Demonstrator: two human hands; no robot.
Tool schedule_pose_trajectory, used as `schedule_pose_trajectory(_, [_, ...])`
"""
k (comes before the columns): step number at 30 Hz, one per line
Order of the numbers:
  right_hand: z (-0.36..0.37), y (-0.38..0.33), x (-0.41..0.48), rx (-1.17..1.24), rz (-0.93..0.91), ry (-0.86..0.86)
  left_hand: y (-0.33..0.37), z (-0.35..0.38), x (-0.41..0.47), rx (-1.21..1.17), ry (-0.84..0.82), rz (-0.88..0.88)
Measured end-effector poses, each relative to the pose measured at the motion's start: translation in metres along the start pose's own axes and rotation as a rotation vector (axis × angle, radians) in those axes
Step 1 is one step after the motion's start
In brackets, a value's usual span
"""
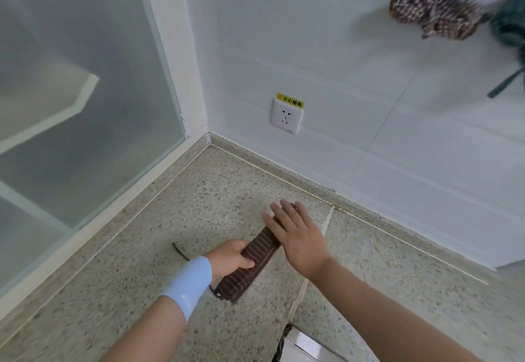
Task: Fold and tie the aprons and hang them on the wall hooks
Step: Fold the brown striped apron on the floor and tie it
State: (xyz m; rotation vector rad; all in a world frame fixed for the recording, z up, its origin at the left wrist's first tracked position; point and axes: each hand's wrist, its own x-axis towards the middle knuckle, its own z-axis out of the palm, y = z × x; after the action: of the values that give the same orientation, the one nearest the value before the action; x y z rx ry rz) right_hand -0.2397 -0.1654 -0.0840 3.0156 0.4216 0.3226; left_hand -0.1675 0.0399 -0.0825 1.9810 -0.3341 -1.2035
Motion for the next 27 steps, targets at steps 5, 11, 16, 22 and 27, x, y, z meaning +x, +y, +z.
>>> schedule_pose_trajectory(5, [-0.033,-0.02,-0.024,0.017,0.039,-0.038,0.032,-0.001,-0.047,-0.287,-0.072,0.102])
schedule_pose_trajectory(11, [-0.088,-0.028,-0.016,0.294,0.198,0.143,0.064,0.008,-0.101,-0.449,-0.115,0.268])
schedule_pose_trajectory(16, [-0.158,-0.02,0.0,0.584,0.315,-0.045,0.085,0.011,-0.141,-0.694,0.108,0.417])
schedule_pose_trajectory(22, [-0.228,-0.018,0.0,0.78,0.491,-0.081,0.111,0.018,-0.173,-0.444,0.159,0.499])
schedule_pose_trajectory(27, [-0.262,-0.031,-0.002,0.964,0.532,-0.066,0.128,0.029,-0.196,-0.47,-0.149,0.546])
